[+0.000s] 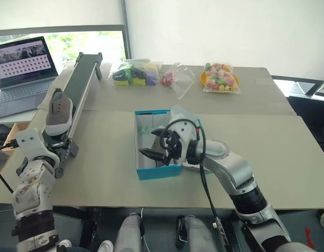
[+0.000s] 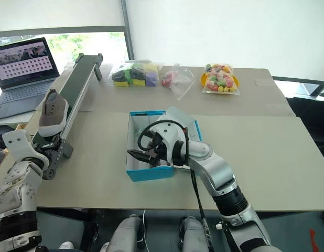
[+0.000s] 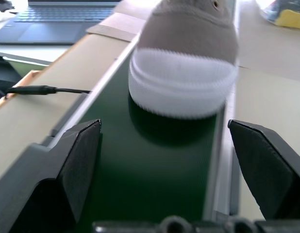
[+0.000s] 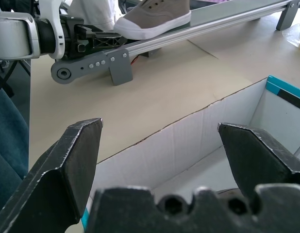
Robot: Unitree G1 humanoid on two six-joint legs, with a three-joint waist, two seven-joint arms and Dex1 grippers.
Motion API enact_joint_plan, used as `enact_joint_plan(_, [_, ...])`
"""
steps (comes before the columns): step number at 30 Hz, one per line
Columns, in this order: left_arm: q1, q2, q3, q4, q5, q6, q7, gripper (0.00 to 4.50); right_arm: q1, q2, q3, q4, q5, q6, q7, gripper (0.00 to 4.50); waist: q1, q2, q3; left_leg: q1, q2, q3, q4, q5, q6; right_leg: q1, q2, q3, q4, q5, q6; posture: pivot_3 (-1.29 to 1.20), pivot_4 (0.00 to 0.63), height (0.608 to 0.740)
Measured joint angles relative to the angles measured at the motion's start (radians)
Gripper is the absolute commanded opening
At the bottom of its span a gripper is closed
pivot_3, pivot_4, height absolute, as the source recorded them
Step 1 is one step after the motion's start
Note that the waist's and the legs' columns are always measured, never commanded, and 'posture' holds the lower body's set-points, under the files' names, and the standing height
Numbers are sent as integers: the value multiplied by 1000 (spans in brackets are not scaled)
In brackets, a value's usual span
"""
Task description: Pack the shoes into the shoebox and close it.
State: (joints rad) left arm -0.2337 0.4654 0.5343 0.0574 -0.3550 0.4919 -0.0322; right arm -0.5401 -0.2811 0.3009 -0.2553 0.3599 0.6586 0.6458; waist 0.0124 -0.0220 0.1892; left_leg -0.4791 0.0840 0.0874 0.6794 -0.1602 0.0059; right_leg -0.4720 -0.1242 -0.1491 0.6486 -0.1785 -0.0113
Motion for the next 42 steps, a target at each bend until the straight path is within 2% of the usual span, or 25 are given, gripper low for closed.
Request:
enact_joint_plan(13, [-5, -19, -8, 8, 12, -12, 7, 4500, 0, 11, -13, -1, 8, 17, -15, 4484, 2, 0, 0, 0, 0, 0, 0, 0, 0, 0, 0, 0, 0, 0, 0, 0, 150, 681])
enact_joint_plan(15, [-5, -20, -8, 8, 12, -12, 3, 3983, 0, 13, -15, -1, 8, 20, -17, 4500, 2, 0, 0, 0, 0, 0, 1, 0, 0, 0, 0, 0, 0, 0, 0, 0, 150, 681])
enact_joint_plan(16, [-5, -20, -8, 8, 12, -13, 2, 3866, 0, 14, -17, -1, 8, 21, -17, 4500, 2, 0, 0, 0, 0, 0, 1, 0, 0, 0, 0, 0, 0, 0, 0, 0, 150, 681])
enact_joint_plan(17, [-6, -21, -7, 8, 12, -15, 2, 3460, 0, 14, -19, -1, 8, 22, -17, 4500, 2, 0, 0, 0, 0, 0, 1, 0, 0, 0, 0, 0, 0, 0, 0, 0, 150, 681])
enact_joint_plan(18, [-6, -22, -6, 8, 12, -24, 0, 3241, 0, 14, -21, -1, 8, 22, -18, 4500, 3, 0, 0, 0, 0, 0, 0, 0, 0, 1, 0, 0, 0, 0, 0, 0, 150, 681])
enact_joint_plan(21, [-10, -22, -4, 7, 11, -35, -2, 2836, 0, 15, -24, -1, 8, 23, -18, 4500, 7, 0, 0, 1, 0, 0, 0, 0, 0, 1, 0, 0, 1, 0, 0, 0, 150, 681])
enact_joint_plan(23, [-10, -22, -3, 5, 10, -36, -2, 2676, 0, 16, -27, -1, 8, 23, -19, 4500, 9, 0, 0, 1, 0, 0, 0, 0, 0, 2, 0, 0, 1, 0, 0, 0, 150, 681])
enact_joint_plan(28, [-11, -64, 0, -7, -3, -92, -13, 2676, 0, 19, -32, -1, 6, 23, -20, 4500, 12, -1, 0, 1, 0, 0, 1, 0, 0, 2, 0, 0, 0, 0, 0, 0, 150, 681])
enact_joint_plan(30, [-13, -107, 6, -42, -57, -116, -42, 2676, -2, 23, -33, 2, 4, 23, -29, 4500, 11, -2, -1, 1, 0, 0, 1, 0, 0, 2, 0, 0, 0, 0, 0, 0, 150, 681])
enact_joint_plan(32, [-35, -154, 13, -110, -179, -92, -83, 2676, -14, 42, -43, 25, 1, 28, -55, 4500, 11, -3, -1, 0, 0, 0, 1, 0, 0, 2, -1, 0, 0, 0, 0, 0, 150, 681])
enact_joint_plan(35, [-48, -176, 4, -201, -312, -25, -122, 2676, -47, 114, -116, 62, 49, 87, -108, 4500, 1, -3, -1, 1, -1, 0, 2, 1, 1, 3, -1, 0, 1, 0, 0, 0, 150, 681])
enact_joint_plan(37, [-43, -192, -7, -245, -399, 36, -136, 2676, -113, 240, -301, 145, 200, 234, -216, 4500, -7, -3, -1, 2, 0, 0, 3, 2, 3, 4, 1, 0, 2, 2, -1, 0, 150, 681])
enact_joint_plan(39, [-25, -209, -62, -291, -473, 103, -160, 2676, -232, 356, -533, 255, 437, 392, -375, 4500, -8, -3, -1, 2, 0, -1, 4, 2, 2, 3, 1, 0, 5, 1, -1, 0, 150, 681])
enact_joint_plan(42, [-14, -219, -134, -320, -513, 162, -181, 2676, -315, 370, -661, 323, 617, 488, -509, 4500, -2, -3, -1, 2, 0, -1, 4, 1, 1, 3, 1, 0, 6, 0, -3, 0, 150, 681])
